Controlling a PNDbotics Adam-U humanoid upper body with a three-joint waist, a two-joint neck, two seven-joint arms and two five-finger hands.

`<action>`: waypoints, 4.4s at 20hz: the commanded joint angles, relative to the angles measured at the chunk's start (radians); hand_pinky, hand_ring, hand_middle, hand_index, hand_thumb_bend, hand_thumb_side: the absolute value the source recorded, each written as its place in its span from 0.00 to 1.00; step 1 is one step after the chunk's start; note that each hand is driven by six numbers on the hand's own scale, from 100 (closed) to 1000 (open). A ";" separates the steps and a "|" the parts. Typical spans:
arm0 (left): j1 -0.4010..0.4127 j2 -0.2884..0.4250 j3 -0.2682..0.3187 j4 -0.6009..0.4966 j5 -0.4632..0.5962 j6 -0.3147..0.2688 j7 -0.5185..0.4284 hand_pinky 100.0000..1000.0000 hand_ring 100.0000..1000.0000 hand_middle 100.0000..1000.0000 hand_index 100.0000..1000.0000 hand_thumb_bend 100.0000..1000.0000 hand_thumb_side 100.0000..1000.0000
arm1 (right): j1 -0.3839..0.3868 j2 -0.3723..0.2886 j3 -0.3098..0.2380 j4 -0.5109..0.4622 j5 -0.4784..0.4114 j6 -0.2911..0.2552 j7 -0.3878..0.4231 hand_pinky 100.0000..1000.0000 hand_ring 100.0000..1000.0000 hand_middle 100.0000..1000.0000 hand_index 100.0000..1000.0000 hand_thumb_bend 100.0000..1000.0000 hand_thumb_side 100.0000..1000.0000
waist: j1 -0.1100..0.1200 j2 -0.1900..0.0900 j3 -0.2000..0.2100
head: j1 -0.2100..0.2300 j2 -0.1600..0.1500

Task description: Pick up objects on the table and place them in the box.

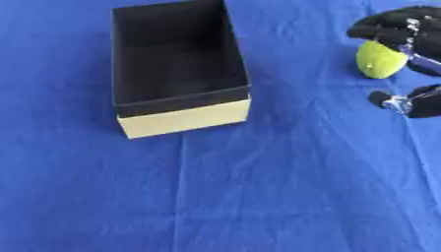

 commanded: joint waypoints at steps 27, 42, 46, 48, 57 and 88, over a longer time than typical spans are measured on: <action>-0.004 0.017 -0.006 -0.015 0.007 0.006 -0.014 0.43 0.62 0.58 0.63 0.90 0.73 | -0.236 -0.045 0.033 0.499 -0.045 0.050 0.099 0.88 0.91 0.90 1.00 0.32 0.00 | 0.007 -0.101 0.020 | -0.052 -0.003; -0.004 0.009 -0.009 -0.015 0.012 0.007 -0.019 0.43 0.62 0.58 0.63 0.90 0.73 | -0.387 0.007 0.098 0.717 -0.014 0.011 0.123 0.87 0.90 0.90 1.00 0.33 0.00 | 0.009 -0.094 0.033 | -0.060 -0.011; -0.003 0.008 -0.009 -0.015 0.013 0.007 -0.018 0.43 0.62 0.58 0.63 0.90 0.73 | -0.415 0.022 0.107 0.770 0.005 -0.008 0.133 0.87 0.90 0.90 1.00 0.33 0.00 | 0.010 -0.093 0.033 | -0.063 -0.010; -0.004 0.006 -0.010 -0.015 0.013 0.006 -0.019 0.43 0.62 0.58 0.63 0.90 0.73 | -0.431 0.033 0.114 0.794 0.017 -0.014 0.138 0.87 0.90 0.90 1.00 0.33 0.00 | 0.010 -0.093 0.034 | -0.064 -0.011; -0.003 0.002 -0.011 -0.015 0.016 0.007 -0.020 0.43 0.63 0.58 0.63 0.90 0.73 | -0.485 0.065 0.132 0.849 0.047 -0.028 0.133 0.87 0.90 0.90 1.00 0.32 0.00 | 0.011 -0.090 0.039 | -0.067 -0.010; -0.007 -0.002 -0.011 -0.015 0.016 0.010 -0.022 0.43 0.63 0.58 0.63 0.90 0.73 | -0.519 0.096 0.151 0.810 -0.031 0.008 -0.009 0.60 0.56 0.58 0.74 0.00 0.00 | 0.005 -0.085 0.043 | -0.058 -0.005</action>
